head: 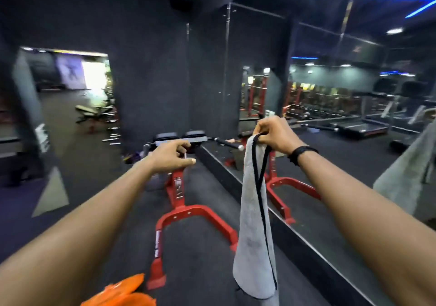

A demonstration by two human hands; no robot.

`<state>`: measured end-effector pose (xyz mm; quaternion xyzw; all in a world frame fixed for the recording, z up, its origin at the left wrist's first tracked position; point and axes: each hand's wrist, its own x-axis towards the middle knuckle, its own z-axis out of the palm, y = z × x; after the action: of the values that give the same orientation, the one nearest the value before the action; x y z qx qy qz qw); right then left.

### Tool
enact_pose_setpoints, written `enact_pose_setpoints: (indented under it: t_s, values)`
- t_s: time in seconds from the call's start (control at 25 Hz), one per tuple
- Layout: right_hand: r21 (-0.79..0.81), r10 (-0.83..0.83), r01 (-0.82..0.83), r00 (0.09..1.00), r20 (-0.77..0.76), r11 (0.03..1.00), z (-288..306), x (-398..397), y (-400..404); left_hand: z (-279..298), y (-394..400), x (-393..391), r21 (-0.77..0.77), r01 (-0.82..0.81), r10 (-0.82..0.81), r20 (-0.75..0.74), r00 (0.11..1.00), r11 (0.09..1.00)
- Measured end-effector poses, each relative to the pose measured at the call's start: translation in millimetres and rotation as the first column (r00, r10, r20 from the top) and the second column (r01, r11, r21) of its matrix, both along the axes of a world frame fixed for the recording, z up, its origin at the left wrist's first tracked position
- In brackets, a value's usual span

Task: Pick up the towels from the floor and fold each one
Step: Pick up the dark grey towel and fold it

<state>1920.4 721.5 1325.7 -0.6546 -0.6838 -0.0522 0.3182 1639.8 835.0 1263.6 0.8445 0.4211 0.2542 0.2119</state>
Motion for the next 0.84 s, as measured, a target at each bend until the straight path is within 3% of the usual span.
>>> enact_pose_setpoints:
  t_s: [0.24, 0.4, 0.64, 0.84]
  values:
    - [-0.014, 0.173, -0.173, 0.985, 0.016, 0.985, 5.7, -113.9, 77.9, 11.6, 15.2, -157.8, 0.005, -0.272, 0.272, -0.019, 0.962, 0.962]
    - [-0.031, 0.236, -0.235, 0.971, 0.038, 0.971, 7.0, -191.5, 133.9, 13.9, 42.9, -249.4, 0.022, -0.371, 0.371, -0.025, 0.928, 0.928]
    - [-0.102, 0.263, -0.257, 0.963, 0.052, 0.961, 8.0, -300.5, 204.8, 26.0, 96.9, -341.5, 0.048, -0.373, 0.374, -0.016, 0.927, 0.927]
    - [-0.067, 0.296, -0.296, 0.955, -0.021, 0.953, 12.4, -378.0, 238.0, 42.5, 118.5, -343.5, 0.066, -0.277, 0.272, 0.078, 0.959, 0.958]
